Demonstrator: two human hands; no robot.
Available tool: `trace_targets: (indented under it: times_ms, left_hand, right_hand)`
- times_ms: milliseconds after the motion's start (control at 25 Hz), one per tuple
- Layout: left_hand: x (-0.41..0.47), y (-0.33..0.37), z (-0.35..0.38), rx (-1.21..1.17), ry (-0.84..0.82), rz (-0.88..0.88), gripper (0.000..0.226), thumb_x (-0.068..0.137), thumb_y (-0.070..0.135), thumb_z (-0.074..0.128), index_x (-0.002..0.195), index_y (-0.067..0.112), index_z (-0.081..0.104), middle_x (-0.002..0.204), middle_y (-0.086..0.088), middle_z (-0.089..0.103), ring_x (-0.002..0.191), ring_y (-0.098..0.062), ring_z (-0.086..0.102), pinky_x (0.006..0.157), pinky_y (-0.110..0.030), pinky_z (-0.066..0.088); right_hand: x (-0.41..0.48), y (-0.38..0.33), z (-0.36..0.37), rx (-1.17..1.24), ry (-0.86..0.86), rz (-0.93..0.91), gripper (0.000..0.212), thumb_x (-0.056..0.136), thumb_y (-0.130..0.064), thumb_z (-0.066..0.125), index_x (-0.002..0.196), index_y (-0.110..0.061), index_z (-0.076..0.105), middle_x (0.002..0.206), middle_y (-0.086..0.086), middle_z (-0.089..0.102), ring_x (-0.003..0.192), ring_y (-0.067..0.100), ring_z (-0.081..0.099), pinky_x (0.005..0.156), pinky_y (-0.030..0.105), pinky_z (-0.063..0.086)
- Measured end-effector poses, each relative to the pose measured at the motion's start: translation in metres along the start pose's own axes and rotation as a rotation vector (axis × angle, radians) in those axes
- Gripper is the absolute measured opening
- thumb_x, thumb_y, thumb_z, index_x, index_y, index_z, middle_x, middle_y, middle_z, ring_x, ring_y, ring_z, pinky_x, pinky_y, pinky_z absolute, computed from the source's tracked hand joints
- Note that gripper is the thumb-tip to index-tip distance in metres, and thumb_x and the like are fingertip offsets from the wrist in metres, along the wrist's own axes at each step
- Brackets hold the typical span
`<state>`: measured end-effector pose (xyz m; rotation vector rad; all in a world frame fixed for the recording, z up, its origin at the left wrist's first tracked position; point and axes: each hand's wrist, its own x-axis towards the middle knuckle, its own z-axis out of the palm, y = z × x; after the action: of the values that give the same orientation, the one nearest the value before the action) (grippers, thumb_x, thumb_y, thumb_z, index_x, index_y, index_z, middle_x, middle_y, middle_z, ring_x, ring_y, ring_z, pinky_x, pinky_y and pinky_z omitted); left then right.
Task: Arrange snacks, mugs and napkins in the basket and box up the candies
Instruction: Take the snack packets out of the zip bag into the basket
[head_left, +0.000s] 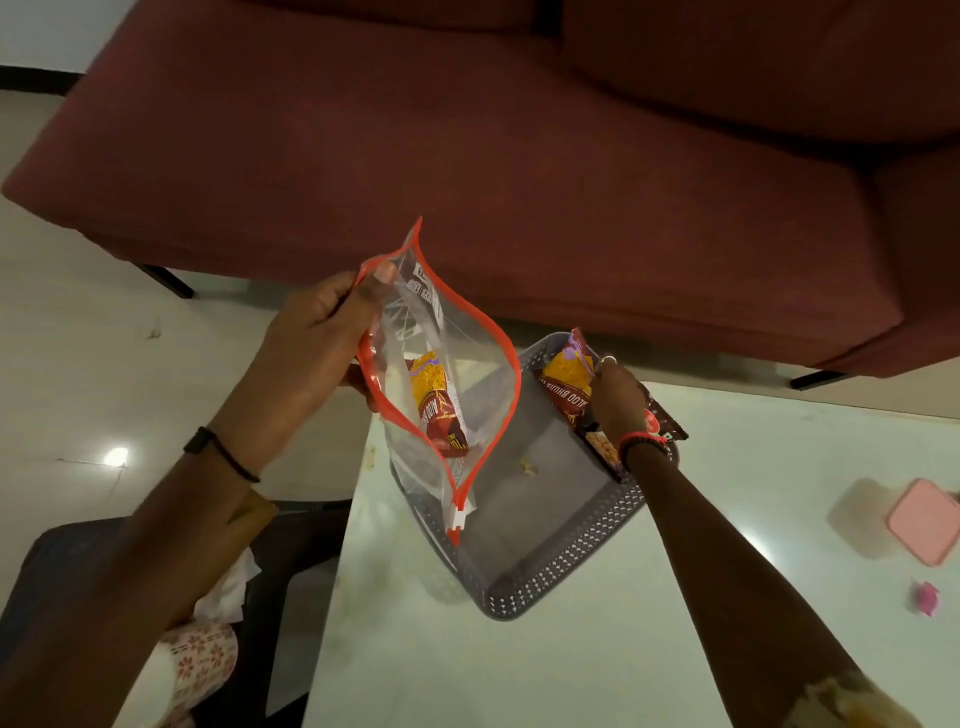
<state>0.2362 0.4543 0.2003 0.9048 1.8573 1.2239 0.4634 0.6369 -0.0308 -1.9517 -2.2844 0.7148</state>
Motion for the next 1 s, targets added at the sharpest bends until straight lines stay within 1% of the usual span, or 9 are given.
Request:
trace_targets:
  times_ms: [160,360,480,560,600,680,800,880,1000]
  left_hand:
    - [-0.007,0.004,0.002,0.012,-0.001,0.007,0.038,0.093,0.041,0.042,0.065,0.016,0.05,0.054,0.001,0.048,0.042,-0.005,0.052,0.042,-0.019,0.049]
    - [-0.024,0.012,0.003,0.06,-0.003,-0.003,0.035,0.092,0.043,0.043,0.069,0.019,0.055,0.061,-0.009,0.051,0.043,-0.004,0.057,0.042,-0.016,0.051]
    - [-0.036,0.015,0.007,0.118,0.006,-0.007,0.041,0.092,0.043,0.044,0.09,0.006,0.061,0.073,-0.023,0.057,0.054,-0.016,0.06,0.048,-0.023,0.055]
    - [-0.045,0.016,0.013,0.154,-0.013,-0.021,0.045,0.091,0.044,0.044,0.096,0.003,0.061,0.079,-0.03,0.061,0.062,-0.03,0.063,0.057,-0.036,0.058]
    - [-0.049,0.017,0.016,0.171,-0.021,-0.021,0.046,0.091,0.045,0.044,0.096,0.002,0.06,0.078,-0.029,0.062,0.063,-0.03,0.064,0.058,-0.035,0.057]
    - [-0.058,0.023,0.025,0.195,-0.032,-0.011,0.045,0.089,0.047,0.043,0.088,0.005,0.059,0.065,-0.019,0.057,0.054,-0.018,0.059,0.049,-0.015,0.049]
    - [-0.075,0.032,0.044,0.214,-0.071,0.001,0.035,0.092,0.044,0.044,0.074,0.015,0.053,0.063,-0.016,0.052,0.055,-0.02,0.052,0.05,-0.015,0.043]
    - [-0.088,0.036,0.057,0.242,-0.107,0.029,0.033,0.093,0.039,0.045,0.08,0.01,0.055,0.06,-0.009,0.053,0.054,-0.016,0.051,0.05,-0.009,0.041]
    - [-0.107,0.037,0.073,0.303,-0.18,0.056,0.032,0.095,0.036,0.044,0.094,0.008,0.059,0.07,-0.003,0.06,0.063,-0.011,0.059,0.056,-0.001,0.041]
  right_hand:
    - [0.001,0.002,-0.005,-0.259,0.156,-0.108,0.022,0.088,0.002,0.049,0.106,0.004,0.061,0.114,0.022,0.057,0.112,0.036,0.047,0.09,0.042,0.043]
    - [-0.033,-0.021,-0.061,0.135,0.203,-0.009,0.028,0.091,-0.009,0.053,0.117,-0.004,0.061,0.121,0.016,0.059,0.117,0.033,0.046,0.091,0.033,0.036]
    - [-0.096,-0.061,-0.127,0.519,0.296,0.03,0.011,0.089,-0.019,0.061,0.095,-0.009,0.063,0.099,0.008,0.067,0.1,0.024,0.059,0.089,0.028,0.047]
    - [-0.155,-0.088,-0.178,0.669,0.355,-0.012,0.022,0.086,-0.03,0.066,0.069,-0.025,0.053,0.069,-0.009,0.063,0.071,0.002,0.06,0.066,0.005,0.046]
    - [-0.182,-0.099,-0.199,0.658,0.319,-0.066,0.029,0.084,-0.035,0.067,0.062,-0.027,0.05,0.059,-0.01,0.062,0.063,-0.003,0.06,0.06,0.002,0.043]
    - [-0.224,-0.118,-0.226,0.702,0.072,-0.174,0.025,0.086,-0.032,0.063,0.062,-0.028,0.057,0.063,-0.012,0.069,0.062,-0.005,0.065,0.062,0.006,0.048]
    - [-0.245,-0.133,-0.207,0.585,-0.305,-0.18,0.024,0.097,-0.01,0.045,0.104,-0.016,0.067,0.102,0.005,0.072,0.098,0.021,0.068,0.092,0.033,0.052]
    - [-0.236,-0.135,-0.18,0.462,-0.337,-0.068,0.03,0.099,-0.007,0.038,0.122,0.0,0.056,0.124,0.018,0.061,0.114,0.031,0.057,0.091,0.024,0.041]
    - [-0.227,-0.126,-0.146,0.408,-0.333,0.048,0.03,0.1,-0.007,0.035,0.123,0.005,0.051,0.128,0.022,0.057,0.116,0.033,0.054,0.08,0.021,0.039]
